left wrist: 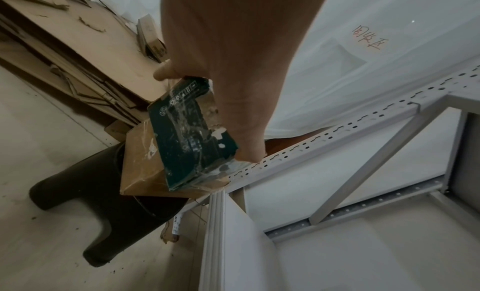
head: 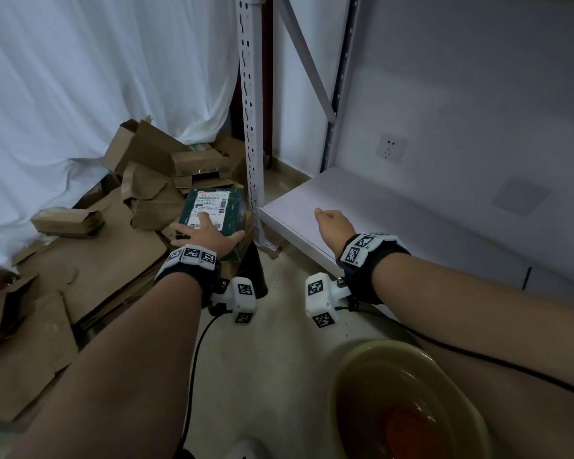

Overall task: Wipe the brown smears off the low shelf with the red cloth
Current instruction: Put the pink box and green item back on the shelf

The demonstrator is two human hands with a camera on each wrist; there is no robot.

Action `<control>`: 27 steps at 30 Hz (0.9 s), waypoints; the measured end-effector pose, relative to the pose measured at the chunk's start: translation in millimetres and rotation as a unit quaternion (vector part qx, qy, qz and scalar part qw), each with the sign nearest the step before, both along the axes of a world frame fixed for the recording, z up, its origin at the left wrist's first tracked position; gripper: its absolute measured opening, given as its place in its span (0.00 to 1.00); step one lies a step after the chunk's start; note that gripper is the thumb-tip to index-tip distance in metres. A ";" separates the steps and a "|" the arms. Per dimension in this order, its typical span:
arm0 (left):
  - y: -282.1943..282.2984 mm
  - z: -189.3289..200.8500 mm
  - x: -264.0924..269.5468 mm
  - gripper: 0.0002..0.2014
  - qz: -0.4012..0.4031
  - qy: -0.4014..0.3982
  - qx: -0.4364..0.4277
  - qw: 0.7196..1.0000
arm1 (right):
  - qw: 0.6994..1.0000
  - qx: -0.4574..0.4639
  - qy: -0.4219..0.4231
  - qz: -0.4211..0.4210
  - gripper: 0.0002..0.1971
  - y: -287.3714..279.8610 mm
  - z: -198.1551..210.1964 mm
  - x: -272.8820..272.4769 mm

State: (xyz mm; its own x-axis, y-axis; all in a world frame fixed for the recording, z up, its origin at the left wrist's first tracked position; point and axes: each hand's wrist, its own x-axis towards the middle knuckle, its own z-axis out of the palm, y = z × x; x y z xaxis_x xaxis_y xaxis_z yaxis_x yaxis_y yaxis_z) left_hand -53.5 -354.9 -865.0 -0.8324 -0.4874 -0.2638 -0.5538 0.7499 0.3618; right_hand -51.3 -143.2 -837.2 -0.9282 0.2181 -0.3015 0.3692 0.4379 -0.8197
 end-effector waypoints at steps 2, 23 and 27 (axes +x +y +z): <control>1.1 -1.4 -0.6 0.51 0.003 -0.002 -0.007 1.000 | 1.000 0.003 -0.004 0.003 0.19 0.4 0.8 1.3; 138.8 64.8 41.9 0.40 -0.219 0.138 0.137 0.956 | 0.981 -0.186 -0.060 0.019 0.31 87.3 39.7 57.4; 181.2 73.7 49.6 0.41 -0.258 0.148 0.157 0.942 | 0.970 -0.229 -0.074 0.011 0.36 120.4 42.5 75.1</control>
State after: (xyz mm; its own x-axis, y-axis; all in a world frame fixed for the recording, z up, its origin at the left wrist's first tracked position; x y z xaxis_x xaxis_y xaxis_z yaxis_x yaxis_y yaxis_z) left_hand -3.9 -173.7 -791.3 -0.9967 0.0657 -0.0476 0.0145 0.7220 0.6917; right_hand 23.8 -22.8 -794.8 -0.8701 0.0093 -0.4927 0.4926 0.0491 -0.8689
